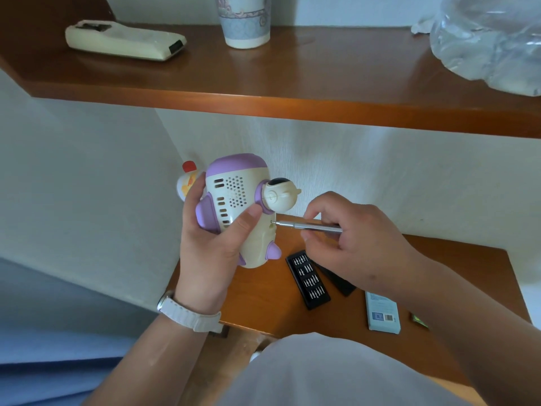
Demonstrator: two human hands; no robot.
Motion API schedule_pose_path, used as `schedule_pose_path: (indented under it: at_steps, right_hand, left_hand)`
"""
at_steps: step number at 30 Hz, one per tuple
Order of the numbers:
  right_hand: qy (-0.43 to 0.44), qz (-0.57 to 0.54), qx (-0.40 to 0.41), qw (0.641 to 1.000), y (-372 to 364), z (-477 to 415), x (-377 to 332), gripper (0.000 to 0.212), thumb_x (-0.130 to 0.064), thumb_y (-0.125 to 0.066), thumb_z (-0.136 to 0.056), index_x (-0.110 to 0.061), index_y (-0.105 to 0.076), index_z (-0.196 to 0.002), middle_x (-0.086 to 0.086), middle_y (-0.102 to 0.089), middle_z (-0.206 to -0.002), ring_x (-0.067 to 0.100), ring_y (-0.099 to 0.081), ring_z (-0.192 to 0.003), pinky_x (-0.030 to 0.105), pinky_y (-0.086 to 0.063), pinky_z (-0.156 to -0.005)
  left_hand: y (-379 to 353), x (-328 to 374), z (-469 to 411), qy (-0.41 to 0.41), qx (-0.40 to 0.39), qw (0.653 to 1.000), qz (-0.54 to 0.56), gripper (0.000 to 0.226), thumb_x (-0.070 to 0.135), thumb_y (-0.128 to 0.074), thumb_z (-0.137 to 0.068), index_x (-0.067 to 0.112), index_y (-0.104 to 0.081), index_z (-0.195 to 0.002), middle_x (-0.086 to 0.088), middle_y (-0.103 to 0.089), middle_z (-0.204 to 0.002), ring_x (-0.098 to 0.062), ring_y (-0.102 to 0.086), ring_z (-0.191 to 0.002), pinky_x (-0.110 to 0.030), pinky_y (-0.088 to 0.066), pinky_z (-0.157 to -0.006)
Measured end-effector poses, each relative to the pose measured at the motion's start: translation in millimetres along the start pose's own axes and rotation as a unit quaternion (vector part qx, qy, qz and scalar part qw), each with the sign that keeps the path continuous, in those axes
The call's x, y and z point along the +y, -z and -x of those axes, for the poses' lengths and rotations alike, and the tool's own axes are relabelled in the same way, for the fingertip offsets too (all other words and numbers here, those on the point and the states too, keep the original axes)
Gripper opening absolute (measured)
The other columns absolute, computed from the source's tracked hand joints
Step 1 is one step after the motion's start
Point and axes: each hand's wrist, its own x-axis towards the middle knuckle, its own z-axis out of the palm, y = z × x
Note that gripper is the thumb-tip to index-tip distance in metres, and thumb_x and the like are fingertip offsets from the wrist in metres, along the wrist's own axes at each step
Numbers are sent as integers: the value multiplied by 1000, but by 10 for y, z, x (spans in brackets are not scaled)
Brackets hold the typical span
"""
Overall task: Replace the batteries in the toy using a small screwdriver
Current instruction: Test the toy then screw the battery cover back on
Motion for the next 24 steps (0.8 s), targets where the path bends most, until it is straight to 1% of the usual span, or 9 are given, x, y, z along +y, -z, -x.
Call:
schedule_pose_path:
  at_steps: [3,6,8,10,14,16,18,21,24]
  right_hand:
    - [2,17,-9,1000,8,-1,-8,21,-23,-60,-90,-34,-42,-91,-5,-52,-57,10,-50,-52,23,-43,-53]
    - [-3,2,-27,1000,25,-5,-13,17,-19,-58,-90,-31,-45,-89,-2,-57,-61,15,-54,-58,25,-43,-56]
    - [-4,-4,-34,999,25,-1,-17,11,-22,-57,-91,-29,-49,-91,-4,-58,-61,16,-55,-60,25,-44,-55]
    - [-7,-9,-33,999,27,0,-25,2,-30,-53,-90,-29,-52,-91,-6,-58,-62,14,-56,-60,22,-44,-55]
    - [2,-1,-16,1000,47,-16,-7,23,-43,-46,-88,-27,-63,-93,-8,-64,-72,12,-59,-69,25,-46,-58]
    - [22,15,-6,1000,37,-24,2,26,-42,-47,-92,-26,-67,-96,-10,-66,-78,11,-60,-75,24,-45,-62]
    - [35,17,0,999,15,-24,12,23,-38,-49,-96,-26,-68,-98,-14,-63,-76,9,-58,-78,21,-45,-66]
    - [11,10,-17,1000,-7,-14,-1,6,-37,-55,-92,-34,-58,-96,-15,-53,-62,5,-54,-67,14,-42,-61]
    - [18,25,-7,1000,-9,-5,-2,18,-26,-61,-89,-38,-46,-92,-10,-46,-56,10,-50,-56,18,-41,-53]
  left_hand:
    - [10,0,7,-1,1,1000,0,87,40,-78,-66,32,-41,-145,5,-64,-115,-13,-68,-102,-35,-62,-61]
    - [19,2,18,-1,4,1000,-1,89,42,-78,-65,32,-41,-145,5,-63,-115,-13,-68,-103,-36,-63,-63]
    - [31,-3,24,0,7,1000,-1,88,41,-79,-65,32,-42,-144,4,-63,-117,-17,-68,-105,-39,-64,-64]
    - [46,-16,31,-1,6,1000,-3,84,37,-79,-69,32,-43,-144,3,-64,-117,-18,-68,-104,-41,-64,-64]
    - [56,-49,39,-3,8,1000,0,82,31,-79,-72,32,-43,-144,4,-64,-115,-10,-69,-98,-37,-62,-61]
    - [56,-62,34,2,9,1000,4,81,30,-80,-72,32,-42,-145,7,-64,-113,-6,-69,-96,-36,-62,-60]
    - [53,-67,30,5,9,1000,6,81,31,-79,-72,33,-42,-144,8,-64,-112,-4,-69,-95,-33,-61,-58]
    - [44,-67,29,9,7,1000,9,82,34,-79,-70,34,-43,-144,6,-64,-114,-10,-69,-99,-34,-61,-58]
    - [35,-72,24,8,7,1000,7,81,34,-79,-70,33,-43,-143,8,-65,-112,-9,-69,-99,-33,-61,-59]
